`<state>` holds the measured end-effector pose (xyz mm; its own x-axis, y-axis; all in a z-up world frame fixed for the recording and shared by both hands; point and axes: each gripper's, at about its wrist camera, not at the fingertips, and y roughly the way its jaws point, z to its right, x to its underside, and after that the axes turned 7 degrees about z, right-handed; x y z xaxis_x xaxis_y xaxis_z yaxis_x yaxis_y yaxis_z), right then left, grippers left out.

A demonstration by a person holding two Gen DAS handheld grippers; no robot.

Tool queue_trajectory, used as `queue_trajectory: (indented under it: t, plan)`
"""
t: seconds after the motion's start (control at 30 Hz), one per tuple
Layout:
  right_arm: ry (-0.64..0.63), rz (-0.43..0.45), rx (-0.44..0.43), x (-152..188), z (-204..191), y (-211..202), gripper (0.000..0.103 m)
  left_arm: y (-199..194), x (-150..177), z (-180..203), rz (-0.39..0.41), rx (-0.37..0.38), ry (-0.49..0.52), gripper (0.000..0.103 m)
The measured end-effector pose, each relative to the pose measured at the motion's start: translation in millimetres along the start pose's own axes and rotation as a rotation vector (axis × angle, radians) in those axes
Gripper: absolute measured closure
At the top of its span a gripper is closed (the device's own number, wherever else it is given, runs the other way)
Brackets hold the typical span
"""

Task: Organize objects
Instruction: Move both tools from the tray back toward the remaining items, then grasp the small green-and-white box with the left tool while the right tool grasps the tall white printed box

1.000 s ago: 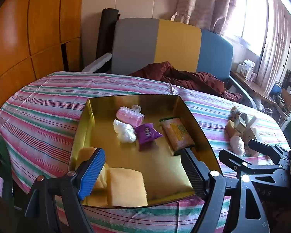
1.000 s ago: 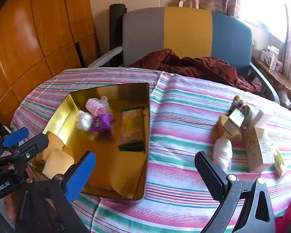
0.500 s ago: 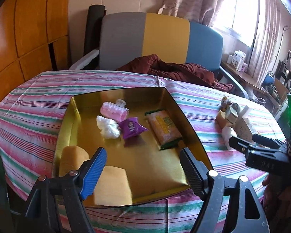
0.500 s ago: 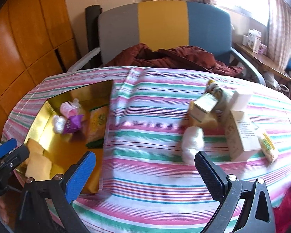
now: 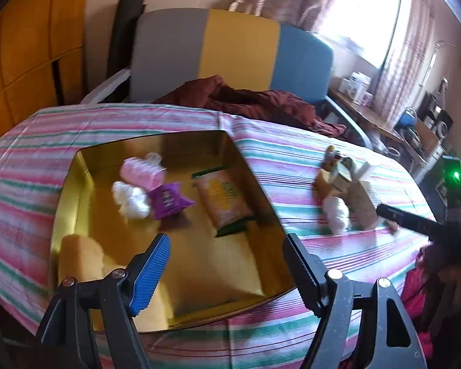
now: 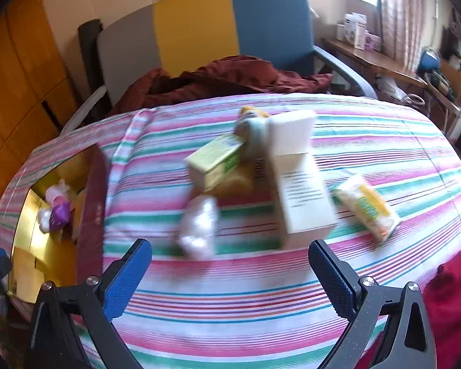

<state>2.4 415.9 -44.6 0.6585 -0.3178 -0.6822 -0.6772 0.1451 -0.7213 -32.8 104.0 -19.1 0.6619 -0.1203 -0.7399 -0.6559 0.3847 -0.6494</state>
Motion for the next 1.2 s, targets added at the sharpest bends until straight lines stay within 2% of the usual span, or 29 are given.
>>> queue_trajectory:
  t: [0.3,0.5,0.67,1.0,1.07,1.2]
  plan:
    - [0.001,0.018,0.071,-23.1,61.4,9.0,0.000,17.7,-15.3,51.4,-0.026,0.073,0.105,0.027]
    - [0.089,0.022,0.059,-20.0,94.8,21.9,0.000,53.2,-29.9,81.2,-0.104,0.130,0.116,0.027]
    - [0.105,-0.009,0.039,-19.8,98.8,27.6,0.000,84.6,-41.8,113.7,-0.147,0.175,0.157,0.027]
    - [0.100,-0.046,0.020,-17.0,95.7,35.7,0.000,137.5,-62.0,180.5,-0.153,0.201,0.321,0.027]
    - [0.099,-0.048,0.015,-16.9,94.6,36.4,0.000,147.8,-63.2,187.9,-0.153,0.194,0.355,0.033]
    - [0.088,-0.049,0.017,-17.3,92.2,38.8,0.000,169.2,-65.1,196.6,-0.174,0.200,0.386,0.036]
